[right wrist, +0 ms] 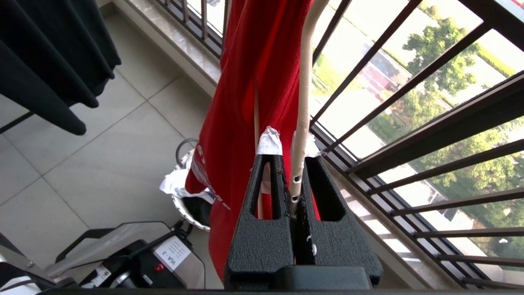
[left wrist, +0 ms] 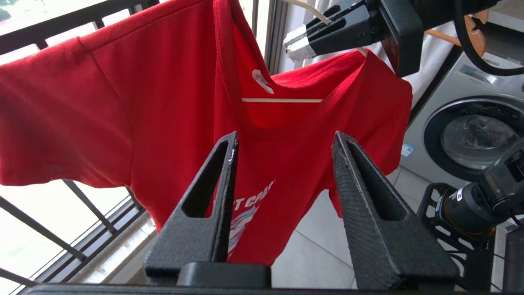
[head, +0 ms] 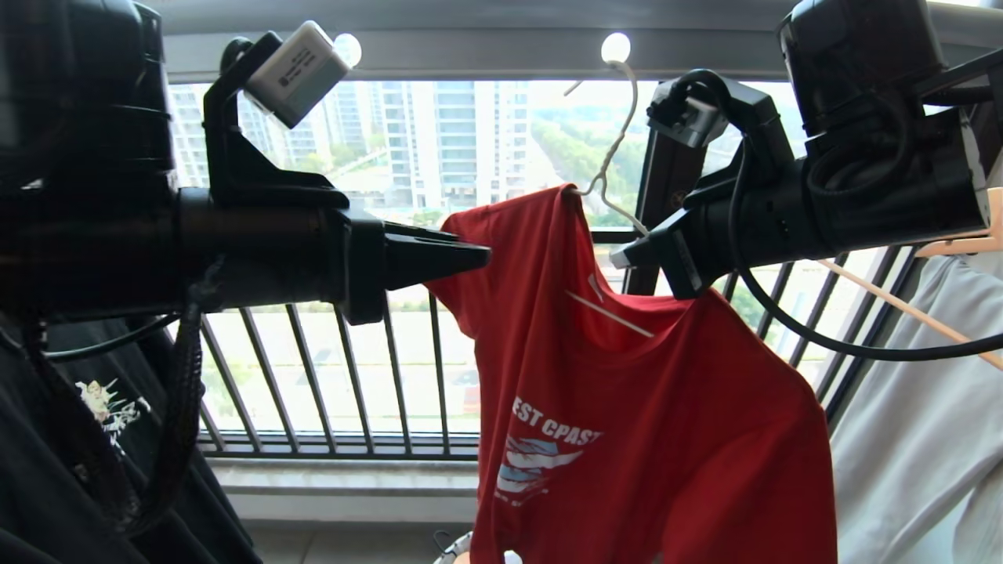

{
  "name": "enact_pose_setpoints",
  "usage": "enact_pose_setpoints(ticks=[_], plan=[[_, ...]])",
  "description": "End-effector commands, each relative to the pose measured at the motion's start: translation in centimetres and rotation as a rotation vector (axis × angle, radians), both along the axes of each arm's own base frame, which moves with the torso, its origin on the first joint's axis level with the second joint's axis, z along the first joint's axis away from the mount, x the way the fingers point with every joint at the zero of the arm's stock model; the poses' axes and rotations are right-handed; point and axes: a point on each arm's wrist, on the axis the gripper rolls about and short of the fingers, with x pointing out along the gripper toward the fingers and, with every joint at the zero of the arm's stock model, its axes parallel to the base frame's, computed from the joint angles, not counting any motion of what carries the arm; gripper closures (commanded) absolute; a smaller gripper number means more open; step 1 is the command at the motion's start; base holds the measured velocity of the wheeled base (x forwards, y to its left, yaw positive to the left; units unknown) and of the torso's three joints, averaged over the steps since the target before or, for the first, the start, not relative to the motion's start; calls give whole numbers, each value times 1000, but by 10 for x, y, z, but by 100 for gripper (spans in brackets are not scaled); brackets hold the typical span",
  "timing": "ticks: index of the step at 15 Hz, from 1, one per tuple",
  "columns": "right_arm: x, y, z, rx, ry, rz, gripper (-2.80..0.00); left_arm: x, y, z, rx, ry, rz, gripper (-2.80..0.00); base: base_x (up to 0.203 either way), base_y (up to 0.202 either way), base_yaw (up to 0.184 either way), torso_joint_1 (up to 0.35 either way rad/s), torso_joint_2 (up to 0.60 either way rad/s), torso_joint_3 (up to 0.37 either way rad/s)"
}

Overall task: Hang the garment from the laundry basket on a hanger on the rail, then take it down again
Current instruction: Take the clothes off the clothes rack

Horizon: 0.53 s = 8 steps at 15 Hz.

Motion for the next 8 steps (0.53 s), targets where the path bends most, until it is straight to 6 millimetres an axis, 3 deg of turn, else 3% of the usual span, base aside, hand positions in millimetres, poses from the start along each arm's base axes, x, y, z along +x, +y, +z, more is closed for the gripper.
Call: enact_pose_setpoints(ticks=[1, 4, 8], plan=[[-1, 0, 1, 0, -2, 3, 0, 36, -31, -14, 30, 47, -24, -280, 0, 0, 0, 0, 0, 0], [-2, 1, 2, 3, -6, 7, 0, 61, -51, -21, 37, 56, -31, -280, 0, 0, 0, 0, 0, 0], [-3, -1, 4, 5, -10, 5, 0, 73, -59, -23, 36, 53, -31, -280, 0, 0, 0, 0, 0, 0]])
